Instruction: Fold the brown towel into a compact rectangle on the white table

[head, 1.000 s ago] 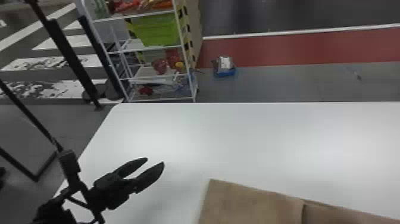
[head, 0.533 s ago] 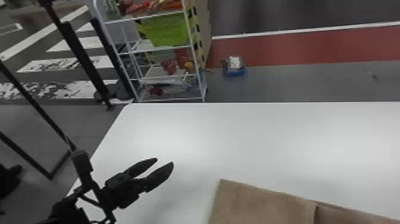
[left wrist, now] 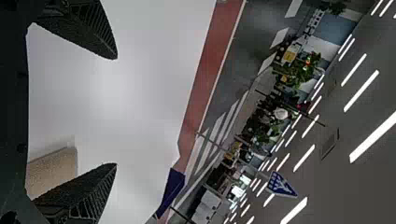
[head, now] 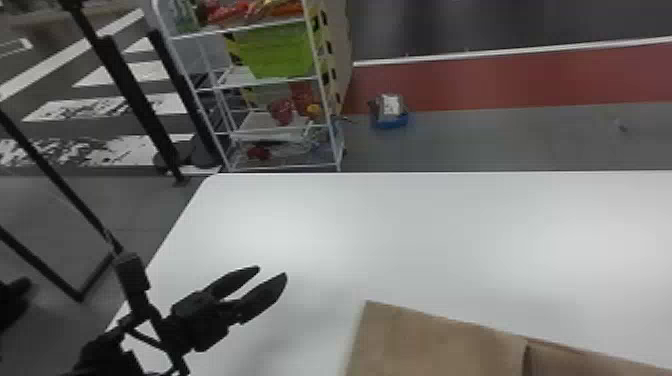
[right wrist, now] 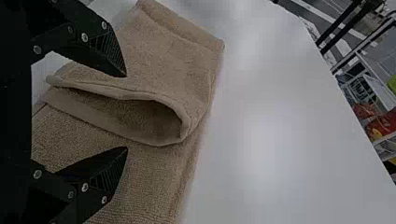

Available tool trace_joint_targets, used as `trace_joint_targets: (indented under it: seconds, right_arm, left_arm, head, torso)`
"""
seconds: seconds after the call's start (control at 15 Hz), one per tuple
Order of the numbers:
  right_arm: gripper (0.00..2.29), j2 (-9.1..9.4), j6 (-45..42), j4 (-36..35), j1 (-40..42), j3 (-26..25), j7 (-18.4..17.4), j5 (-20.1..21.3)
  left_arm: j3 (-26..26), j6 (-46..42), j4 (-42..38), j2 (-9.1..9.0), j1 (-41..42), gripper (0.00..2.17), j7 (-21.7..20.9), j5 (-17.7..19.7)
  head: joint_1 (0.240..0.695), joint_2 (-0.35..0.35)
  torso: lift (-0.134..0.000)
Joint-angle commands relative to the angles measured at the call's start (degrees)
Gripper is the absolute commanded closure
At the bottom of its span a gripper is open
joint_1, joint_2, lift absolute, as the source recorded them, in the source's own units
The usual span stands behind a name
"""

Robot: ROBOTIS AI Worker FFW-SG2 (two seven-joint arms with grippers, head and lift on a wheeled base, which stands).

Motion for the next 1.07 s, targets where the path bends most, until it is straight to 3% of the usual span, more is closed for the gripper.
trace_joint_targets:
  seconds: [0.0, 0.2, 0.53, 0.8, 0.93, 1.0]
  right_arm:
    - [0.38, -0.82, 0.5, 0.6, -0.6, 2.0, 0.0, 1.5]
    - [0.42, -0.82, 0.5, 1.0, -1.0, 2.9, 0.0, 1.7]
    - [0.76, -0.82, 0.5, 1.5, -1.5, 3.7, 0.3, 1.6]
    - [0.76, -0.90, 0.5, 2.3, -2.0, 4.2, 0.3, 1.8]
    - [0.54, -1.17, 0.5, 2.3, -2.2, 4.3, 0.4, 1.8]
    - [0.54, -1.61, 0.5, 2.1, -2.4, 4.3, 0.4, 1.8]
  left_arm:
    - [0.2, 0.0, 0.0, 0.00, 0.0, 0.06, 0.0, 0.0]
    - [0.3, 0.0, 0.1, 0.00, 0.2, 0.06, -0.1, 0.1]
    - [0.3, 0.0, 0.2, 0.00, 0.2, 0.06, 0.0, 0.1]
    - [0.3, 0.0, 0.3, 0.00, 0.2, 0.06, -0.1, 0.1]
    - [0.4, 0.0, 0.3, 0.00, 0.2, 0.06, -0.1, 0.1]
    - [0.5, 0.0, 0.3, 0.00, 0.2, 0.06, -0.1, 0.1]
  head:
    - [0.695, 0.260]
    - [0.695, 0.269]
    - [0.695, 0.283]
    - [0.695, 0.288]
    - [0.695, 0.289]
    - [0.695, 0.289]
  torso:
    - [-0.124]
    - [-0.124]
    - [-0.124]
    - [-0.124]
    - [-0.124]
    - [-0.124]
